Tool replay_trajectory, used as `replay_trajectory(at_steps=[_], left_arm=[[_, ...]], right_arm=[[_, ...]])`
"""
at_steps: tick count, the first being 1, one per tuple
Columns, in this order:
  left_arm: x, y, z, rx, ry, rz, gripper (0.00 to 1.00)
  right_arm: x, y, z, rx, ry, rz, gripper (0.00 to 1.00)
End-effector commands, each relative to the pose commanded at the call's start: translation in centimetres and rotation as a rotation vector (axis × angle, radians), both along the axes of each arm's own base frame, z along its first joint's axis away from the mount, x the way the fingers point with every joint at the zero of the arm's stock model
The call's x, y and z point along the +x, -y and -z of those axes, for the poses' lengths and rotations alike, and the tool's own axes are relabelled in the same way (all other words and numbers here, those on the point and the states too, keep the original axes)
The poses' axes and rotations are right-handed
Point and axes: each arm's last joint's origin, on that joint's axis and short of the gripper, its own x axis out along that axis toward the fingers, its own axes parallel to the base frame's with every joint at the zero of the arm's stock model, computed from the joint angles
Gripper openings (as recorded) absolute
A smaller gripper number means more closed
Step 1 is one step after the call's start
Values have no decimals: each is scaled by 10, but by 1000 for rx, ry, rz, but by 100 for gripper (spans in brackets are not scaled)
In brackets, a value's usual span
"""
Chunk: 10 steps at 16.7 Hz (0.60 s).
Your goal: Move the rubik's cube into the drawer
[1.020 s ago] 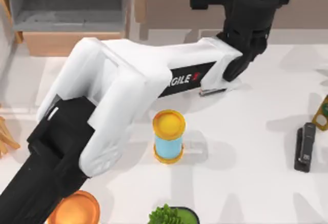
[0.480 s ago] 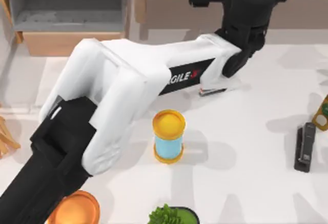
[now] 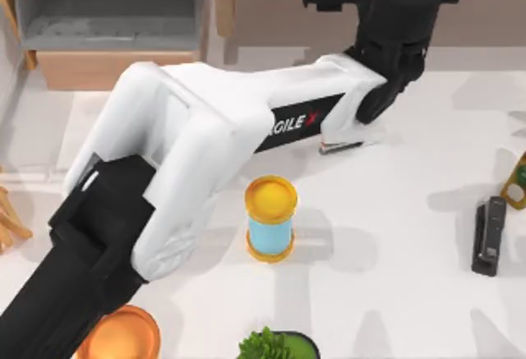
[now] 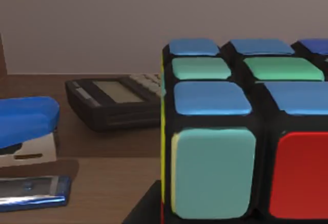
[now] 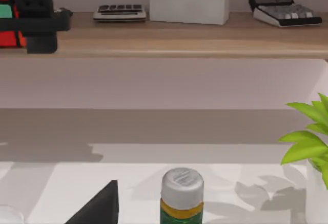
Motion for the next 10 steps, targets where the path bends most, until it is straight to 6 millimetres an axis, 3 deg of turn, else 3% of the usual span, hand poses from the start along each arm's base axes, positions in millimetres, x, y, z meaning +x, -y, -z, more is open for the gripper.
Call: replay_trajectory(at_steps=[2,3,10], left_arm=[[0,0,0,0,0,0,2],[0,0,0,0,0,0,0],[0,0,0,0,0,0,0]], right_arm=[[0,0,0,0,0,0,100],[0,0,0,0,0,0,100],[0,0,0,0,0,0,100]])
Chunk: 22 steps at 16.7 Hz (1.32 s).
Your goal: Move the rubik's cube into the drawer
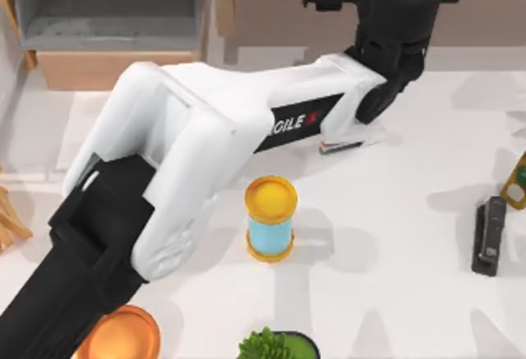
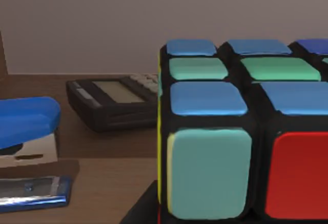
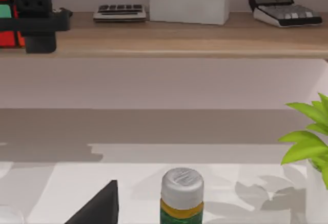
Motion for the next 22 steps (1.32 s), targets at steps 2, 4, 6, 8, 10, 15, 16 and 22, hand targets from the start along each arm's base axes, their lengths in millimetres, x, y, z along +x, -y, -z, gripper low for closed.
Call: replay_trajectory(at_steps=[2,4,6,8,10,15,16,22], left_arm=[[-2,2,-2,-1,2,2,0],[-6,0,-6,5,-3,-5,0],[-13,0,-13,4,-3,-1,0],[-21,1,-20,-1,2,4,0],[-22,1,-21,0,2,4,0],[-30,9,-33,4,7,35,0],[-40,18,-46,8,12,69,0],[-97,27,-179,92,52,257,0]], right_arm=[[0,0,0,0,0,0,100],[0,0,0,0,0,0,100],[0,0,0,0,0,0,100],[0,0,0,0,0,0,100],[0,0,0,0,0,0,100],[0,0,0,0,0,0,100],[0,0,0,0,0,0,100],[0,0,0,0,0,0,100]])
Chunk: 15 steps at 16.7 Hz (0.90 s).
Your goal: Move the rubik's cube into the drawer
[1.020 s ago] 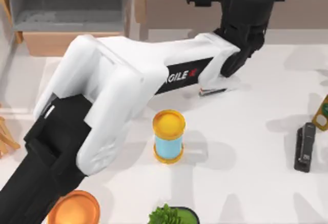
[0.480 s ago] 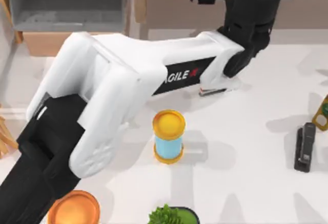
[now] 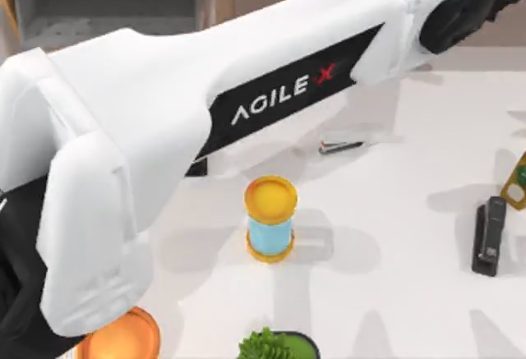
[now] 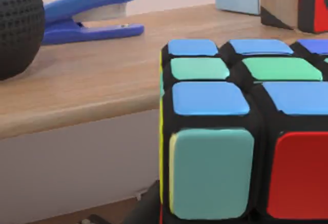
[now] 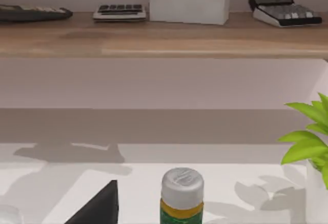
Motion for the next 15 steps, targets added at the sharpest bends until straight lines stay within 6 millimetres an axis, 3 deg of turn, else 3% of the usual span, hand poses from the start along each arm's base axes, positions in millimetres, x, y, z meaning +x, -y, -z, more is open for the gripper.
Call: replay_trajectory(at_steps=[2,4,8,12,15], left_arm=[[4,-32,-48,52,11,-4,0],[19,-81,-91,118,7,-47,0],[48,-212,-152,267,-65,-211,0],[51,-351,-176,386,-239,-407,0],[48,-437,-166,426,-438,-518,0]], right_arm=[[0,0,0,0,0,0,100],[0,0,0,0,0,0,100],[0,0,0,0,0,0,100],[0,0,0,0,0,0,100],[0,0,0,0,0,0,100]])
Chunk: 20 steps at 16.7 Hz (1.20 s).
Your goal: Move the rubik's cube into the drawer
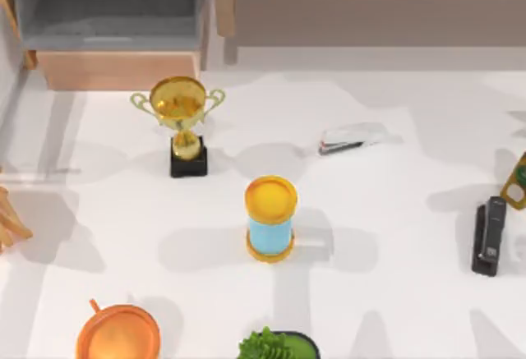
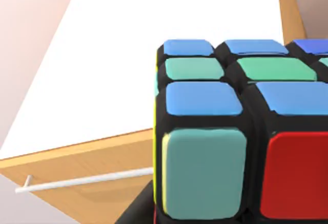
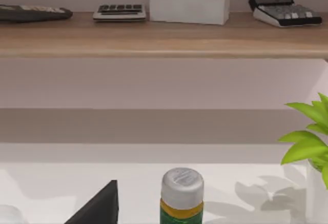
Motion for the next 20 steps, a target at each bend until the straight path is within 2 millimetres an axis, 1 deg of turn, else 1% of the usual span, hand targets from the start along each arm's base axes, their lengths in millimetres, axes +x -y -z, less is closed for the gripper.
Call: replay_trajectory(at_steps=[1,2,3,5,7,9,10,11,12,13,14,15,20], left_arm=[[2,-25,10,-9,-71,-40,0],[7,-47,24,-28,-151,-72,0],[16,-67,43,-55,-240,-97,0],[37,-104,92,-133,-429,-132,0],[60,-133,153,-231,-623,-150,0],[77,-154,214,-335,-802,-159,0],[83,-160,242,-382,-879,-160,0],[87,-163,267,-422,-945,-160,0],[90,-165,287,-455,-1000,-159,0],[92,-165,303,-480,-1042,-157,0],[93,-164,311,-492,-1065,-155,0],[93,-164,313,-497,-1073,-155,0],[93,-164,313,-497,-1073,-155,0]], right_arm=[[0,0,0,0,0,0,100],[0,0,0,0,0,0,100],[0,0,0,0,0,0,100],[0,0,0,0,0,0,100],[0,0,0,0,0,0,100],[0,0,0,0,0,0,100],[0,0,0,0,0,0,100],[0,0,0,0,0,0,100],[0,0,0,0,0,0,100],[0,0,0,0,0,0,100],[0,0,0,0,0,0,100],[0,0,0,0,0,0,100],[0,0,0,0,0,0,100]])
